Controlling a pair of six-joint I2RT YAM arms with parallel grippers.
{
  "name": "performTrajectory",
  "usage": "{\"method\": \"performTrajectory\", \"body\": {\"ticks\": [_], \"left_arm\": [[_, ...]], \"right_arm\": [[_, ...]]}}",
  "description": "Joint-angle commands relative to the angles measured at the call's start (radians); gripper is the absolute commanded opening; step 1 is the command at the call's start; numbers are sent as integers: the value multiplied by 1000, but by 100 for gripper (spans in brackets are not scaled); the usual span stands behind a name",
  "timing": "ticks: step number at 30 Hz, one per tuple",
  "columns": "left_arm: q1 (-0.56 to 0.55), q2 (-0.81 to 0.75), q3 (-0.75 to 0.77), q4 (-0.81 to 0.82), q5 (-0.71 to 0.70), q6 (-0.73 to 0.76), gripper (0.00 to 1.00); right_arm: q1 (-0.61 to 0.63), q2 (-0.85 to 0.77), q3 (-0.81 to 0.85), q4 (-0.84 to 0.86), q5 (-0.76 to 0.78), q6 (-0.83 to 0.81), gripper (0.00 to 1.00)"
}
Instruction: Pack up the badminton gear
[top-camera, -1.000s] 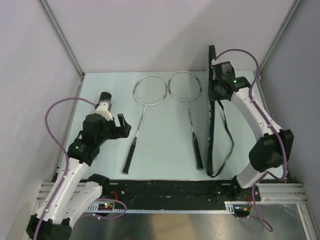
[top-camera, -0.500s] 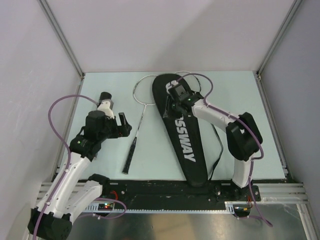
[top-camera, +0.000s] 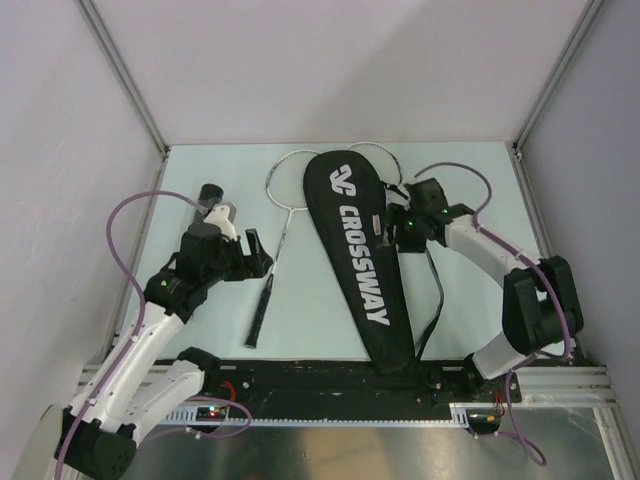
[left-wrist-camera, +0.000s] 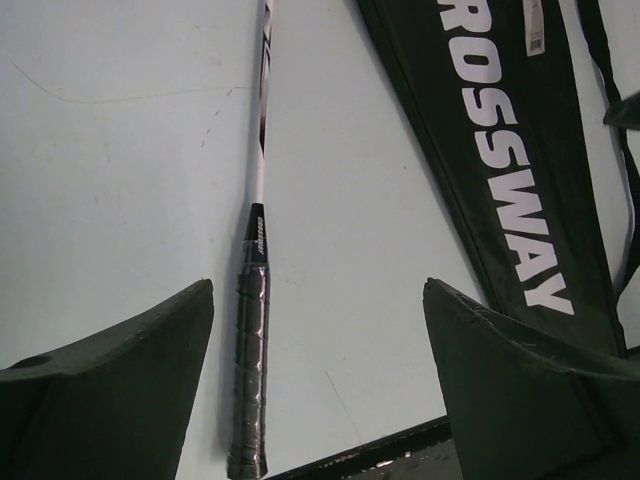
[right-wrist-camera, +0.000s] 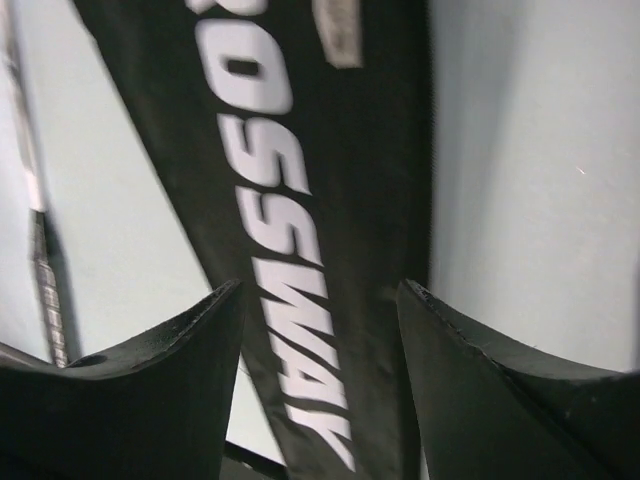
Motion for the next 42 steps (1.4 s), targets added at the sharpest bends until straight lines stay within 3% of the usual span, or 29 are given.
{"method": "performTrajectory", "body": {"ticks": [1, 8, 14, 17, 21, 23, 35, 42], "left_arm": [[-21, -19, -2, 9, -4, -43, 89], [-38, -31, -1, 10, 2, -57, 89], [-40, -60, -18, 8, -9, -75, 89], [-41, -67, -25, 9, -13, -80, 89], [-52, -68, -31, 6, -48, -62, 88], [-59, -70, -33, 2, -63, -58, 88], [-109, -87, -39, -11, -135, -41, 87], [-282, -23, -49, 59, -249, -126, 84]], "right_arm": [[-63, -88, -120, -32, -97, -141, 67], [-126, -83, -223, 9, -170, -200, 65], [-136, -58, -260, 61, -217, -193, 54], [-129, -57, -266, 74, -222, -178, 42], [-112, -67, -265, 82, -209, -155, 13], [-95, -81, -265, 86, -196, -145, 3], [-9, -125, -265, 127, -177, -69, 0], [178, -158, -266, 312, -139, 174, 0]]}}
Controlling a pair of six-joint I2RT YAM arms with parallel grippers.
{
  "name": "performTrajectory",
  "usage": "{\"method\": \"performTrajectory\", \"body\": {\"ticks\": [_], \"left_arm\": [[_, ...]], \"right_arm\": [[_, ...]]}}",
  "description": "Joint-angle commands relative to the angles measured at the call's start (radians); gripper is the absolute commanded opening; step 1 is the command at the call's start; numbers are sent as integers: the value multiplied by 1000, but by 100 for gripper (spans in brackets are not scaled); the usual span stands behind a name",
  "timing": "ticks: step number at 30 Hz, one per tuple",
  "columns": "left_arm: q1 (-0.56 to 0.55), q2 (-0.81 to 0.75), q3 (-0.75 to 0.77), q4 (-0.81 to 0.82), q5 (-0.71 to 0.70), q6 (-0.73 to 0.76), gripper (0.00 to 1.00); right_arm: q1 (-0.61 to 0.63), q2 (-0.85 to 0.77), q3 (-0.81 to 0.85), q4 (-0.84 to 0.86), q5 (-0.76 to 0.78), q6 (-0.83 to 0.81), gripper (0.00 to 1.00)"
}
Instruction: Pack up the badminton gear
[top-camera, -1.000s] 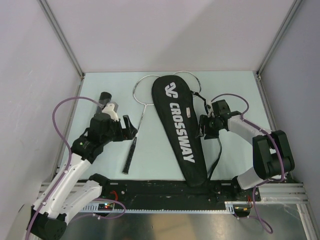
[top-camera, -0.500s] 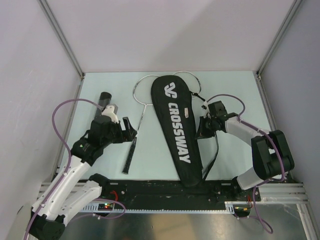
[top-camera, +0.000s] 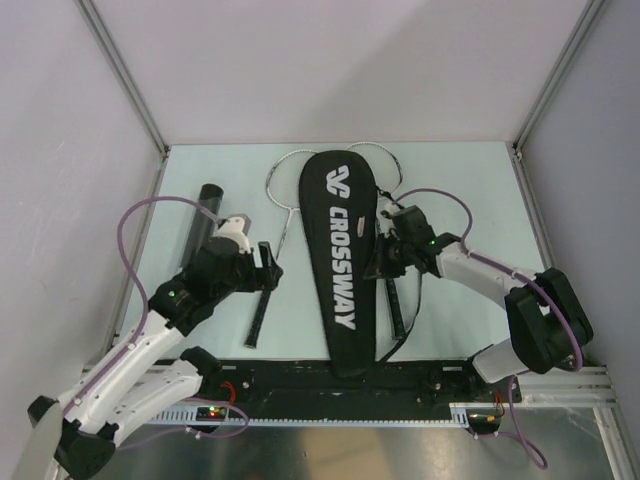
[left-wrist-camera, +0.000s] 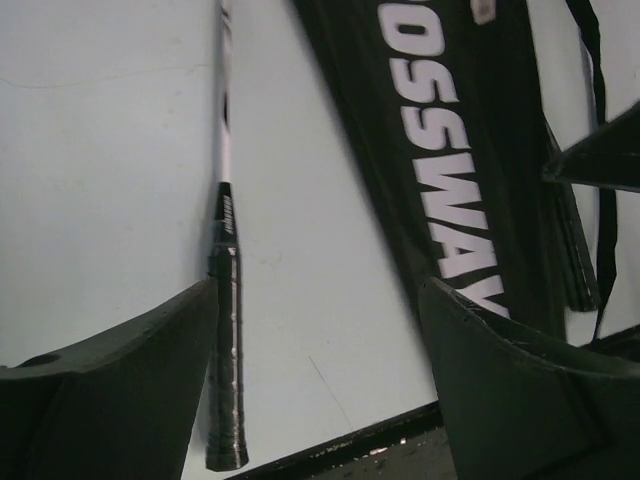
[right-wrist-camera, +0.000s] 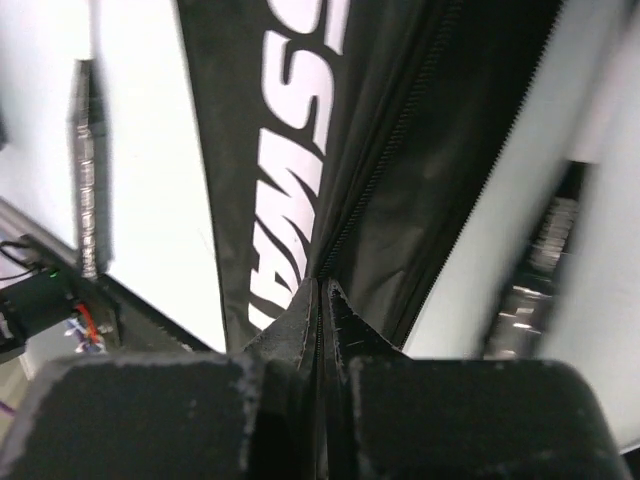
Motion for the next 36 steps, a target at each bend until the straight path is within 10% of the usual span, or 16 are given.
{"method": "performTrajectory", "body": {"ticks": [1, 13, 24, 31, 36], "left_arm": [[-128, 56, -15, 93, -115, -72, 83], [-497, 232, -64, 324, -363, -124, 76], [-591, 285, -115, 351, -449, -146, 70], [-591, 325, -114, 314, -481, -178, 21], [-579, 301, -64, 249, -494, -216, 1]], "right_arm": [[125, -42, 3, 191, 36, 194, 0], [275, -19, -8, 481, 112, 490, 0], [291, -7, -11, 524, 123, 521, 0], [293, -27, -11, 490, 130, 458, 1], [250, -139, -11, 320, 194, 351, 28]]}}
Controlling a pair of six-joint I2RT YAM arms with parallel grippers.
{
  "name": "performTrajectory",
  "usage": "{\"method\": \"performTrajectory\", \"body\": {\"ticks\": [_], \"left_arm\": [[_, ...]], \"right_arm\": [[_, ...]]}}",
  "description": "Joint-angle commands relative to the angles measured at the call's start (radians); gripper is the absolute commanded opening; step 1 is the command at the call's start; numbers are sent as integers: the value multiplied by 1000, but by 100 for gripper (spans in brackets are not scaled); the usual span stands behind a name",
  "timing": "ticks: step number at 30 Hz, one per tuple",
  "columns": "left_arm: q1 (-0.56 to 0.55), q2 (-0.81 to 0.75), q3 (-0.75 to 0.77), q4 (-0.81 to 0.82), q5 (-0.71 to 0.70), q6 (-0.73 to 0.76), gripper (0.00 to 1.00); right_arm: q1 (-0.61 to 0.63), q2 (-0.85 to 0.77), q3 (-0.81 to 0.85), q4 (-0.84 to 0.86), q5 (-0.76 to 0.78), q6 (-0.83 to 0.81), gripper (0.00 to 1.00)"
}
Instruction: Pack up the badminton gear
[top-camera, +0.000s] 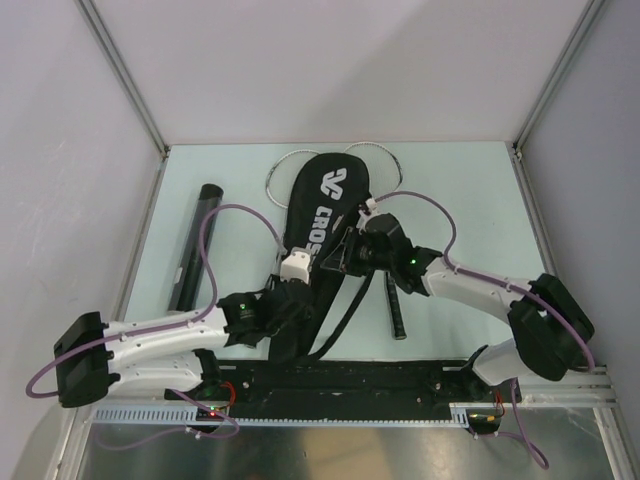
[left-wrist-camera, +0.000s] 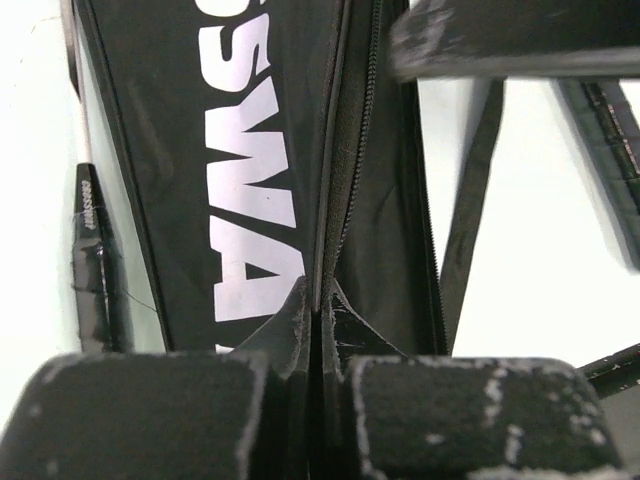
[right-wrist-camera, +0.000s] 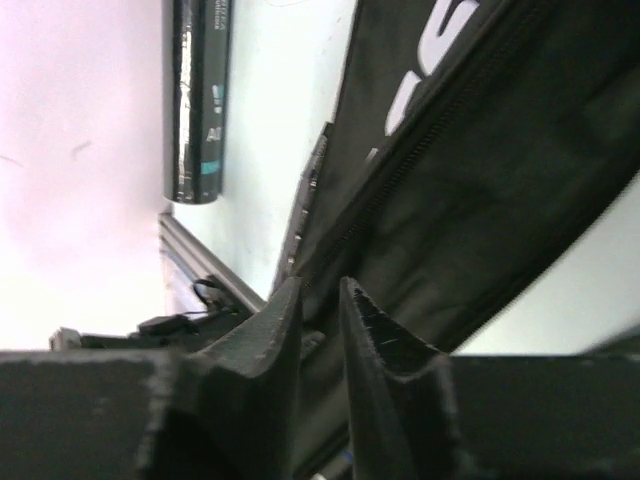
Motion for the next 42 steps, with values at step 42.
{"method": "performTrajectory", "body": {"ticks": [42], "left_arm": [[131, -300, 32, -137, 27, -187, 0]], "right_arm": [[-299, 357, 137, -169, 385, -435, 44]]}}
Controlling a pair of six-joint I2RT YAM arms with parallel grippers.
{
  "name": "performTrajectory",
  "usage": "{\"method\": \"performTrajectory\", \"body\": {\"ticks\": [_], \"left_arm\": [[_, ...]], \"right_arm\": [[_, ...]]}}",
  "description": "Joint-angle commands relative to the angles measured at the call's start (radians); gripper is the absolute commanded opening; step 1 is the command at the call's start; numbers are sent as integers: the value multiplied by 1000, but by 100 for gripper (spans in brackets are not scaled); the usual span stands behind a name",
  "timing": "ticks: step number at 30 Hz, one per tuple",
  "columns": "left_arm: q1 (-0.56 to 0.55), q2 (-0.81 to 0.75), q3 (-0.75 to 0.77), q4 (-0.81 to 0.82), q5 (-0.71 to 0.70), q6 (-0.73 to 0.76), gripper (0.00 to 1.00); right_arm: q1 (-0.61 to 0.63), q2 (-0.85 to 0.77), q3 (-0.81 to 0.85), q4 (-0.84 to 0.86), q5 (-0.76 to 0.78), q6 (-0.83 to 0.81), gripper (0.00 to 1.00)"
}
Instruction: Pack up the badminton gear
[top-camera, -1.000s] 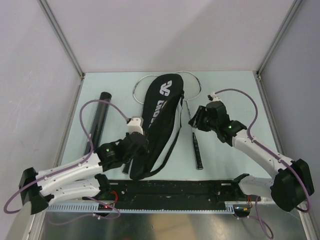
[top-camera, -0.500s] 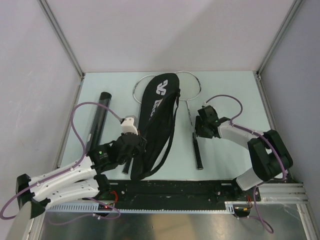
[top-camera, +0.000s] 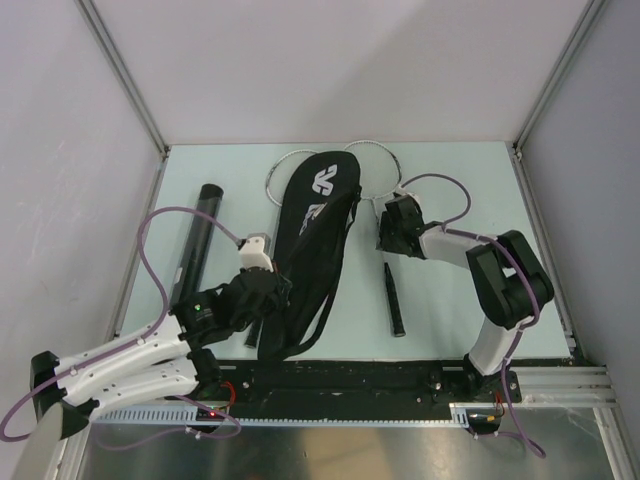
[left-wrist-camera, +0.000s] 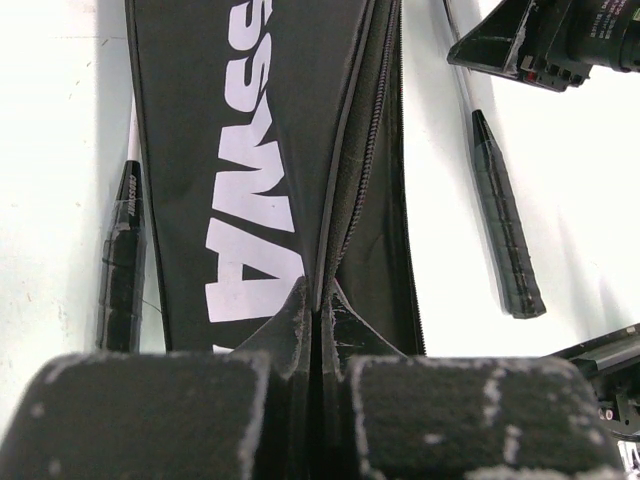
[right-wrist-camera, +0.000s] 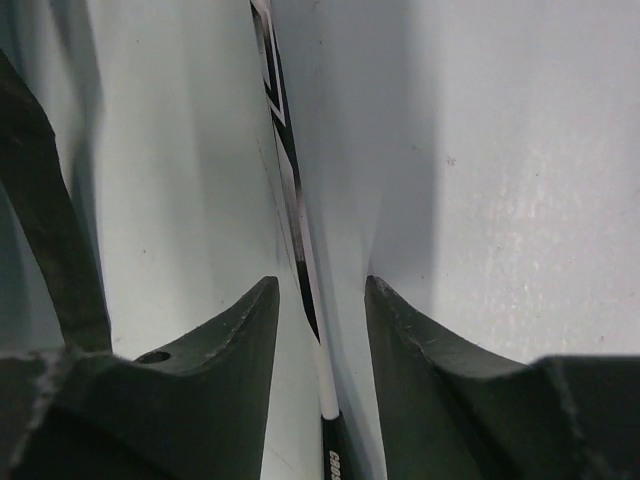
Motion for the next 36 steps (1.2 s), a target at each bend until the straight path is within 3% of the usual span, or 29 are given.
{"method": "performTrajectory", "body": {"ticks": [1, 7, 11, 13, 26, 36], "left_arm": [[5, -14, -7, 38, -17, -31, 0], [5, 3, -6, 41, -10, -33, 0], [5, 17, 4, 50, 0, -25, 0], [5, 30, 8, 60, 7, -18, 0], [5, 205, 73, 168, 45, 25, 0], [6, 379, 160, 235, 62, 71, 0]], "right_arm": [[20, 63, 21, 11, 65, 20, 43], [22, 102, 29, -13, 88, 31, 32], [12, 93, 29, -41, 105, 38, 8], [1, 69, 26, -61, 102, 38, 2], [-91, -338, -177, -215, 84, 4, 0], [-77, -712, -234, -517, 100, 30, 0]]}}
